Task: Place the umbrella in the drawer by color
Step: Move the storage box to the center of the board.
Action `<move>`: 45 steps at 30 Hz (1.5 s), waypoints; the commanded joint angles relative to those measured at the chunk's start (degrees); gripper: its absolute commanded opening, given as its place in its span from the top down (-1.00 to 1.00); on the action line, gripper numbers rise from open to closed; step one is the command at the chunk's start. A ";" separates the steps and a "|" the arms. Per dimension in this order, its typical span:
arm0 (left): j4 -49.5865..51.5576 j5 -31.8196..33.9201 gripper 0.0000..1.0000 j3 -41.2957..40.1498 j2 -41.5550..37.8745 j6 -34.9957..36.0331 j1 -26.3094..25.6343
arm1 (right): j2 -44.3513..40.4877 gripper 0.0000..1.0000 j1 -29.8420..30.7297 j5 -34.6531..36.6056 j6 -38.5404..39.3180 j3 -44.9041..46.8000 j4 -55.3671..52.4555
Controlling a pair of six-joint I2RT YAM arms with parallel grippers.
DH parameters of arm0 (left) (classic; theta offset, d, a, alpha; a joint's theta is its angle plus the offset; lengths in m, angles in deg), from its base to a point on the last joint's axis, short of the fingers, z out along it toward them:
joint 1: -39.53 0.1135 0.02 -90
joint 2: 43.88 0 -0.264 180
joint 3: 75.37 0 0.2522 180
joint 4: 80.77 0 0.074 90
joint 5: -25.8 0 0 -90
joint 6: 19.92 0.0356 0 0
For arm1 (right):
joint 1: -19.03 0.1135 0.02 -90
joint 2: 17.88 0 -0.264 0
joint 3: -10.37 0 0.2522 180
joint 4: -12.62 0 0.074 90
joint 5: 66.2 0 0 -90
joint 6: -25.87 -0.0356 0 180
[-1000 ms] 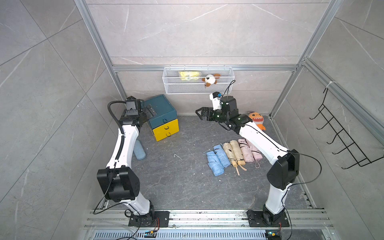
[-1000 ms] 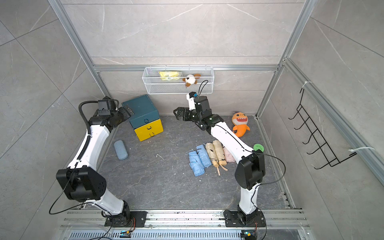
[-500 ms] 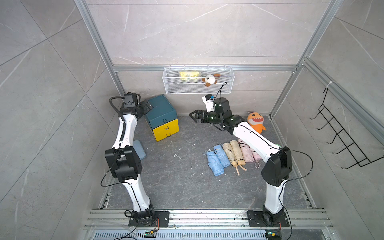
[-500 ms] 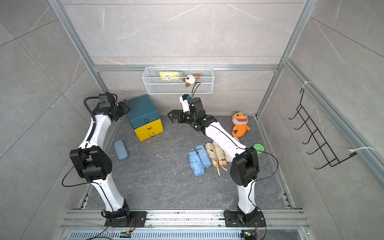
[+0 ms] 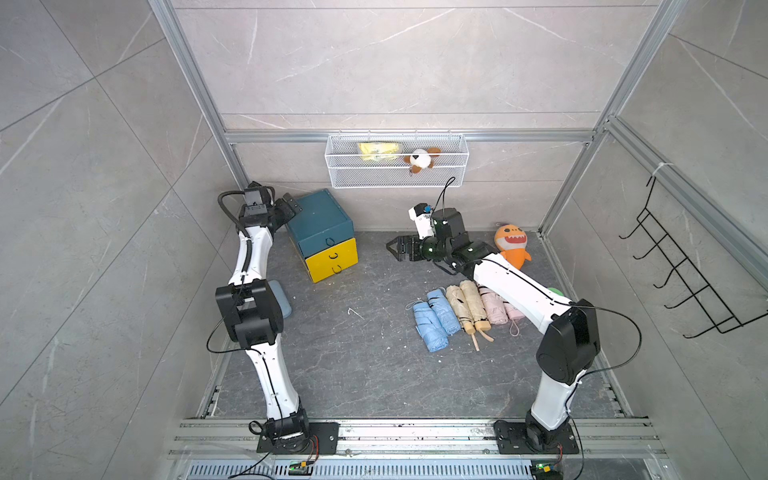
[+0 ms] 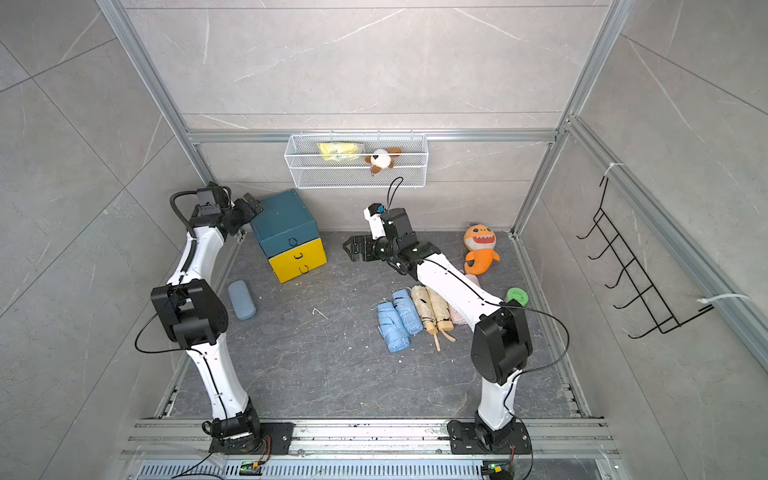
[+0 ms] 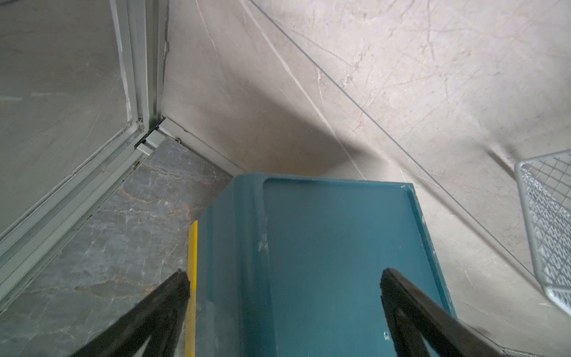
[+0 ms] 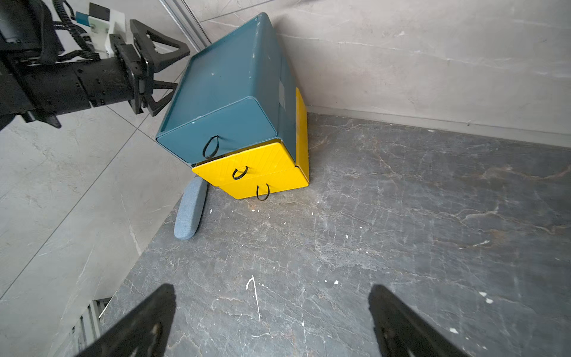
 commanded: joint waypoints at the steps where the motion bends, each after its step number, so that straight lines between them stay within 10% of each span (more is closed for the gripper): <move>1: -3.79 -3.18 -1.00 4.85 2.04 0.84 0.68 | -2.96 -0.99 0.30 0.85 1.67 2.42 1.68; 25: -8.65 -15.99 -1.00 15.79 14.61 1.92 0.69 | -3.29 -0.99 0.24 2.66 4.65 4.58 -0.26; 45: -11.54 -13.68 -0.86 4.46 8.95 4.03 -7.85 | -3.08 -0.99 0.25 3.05 4.64 3.85 -0.80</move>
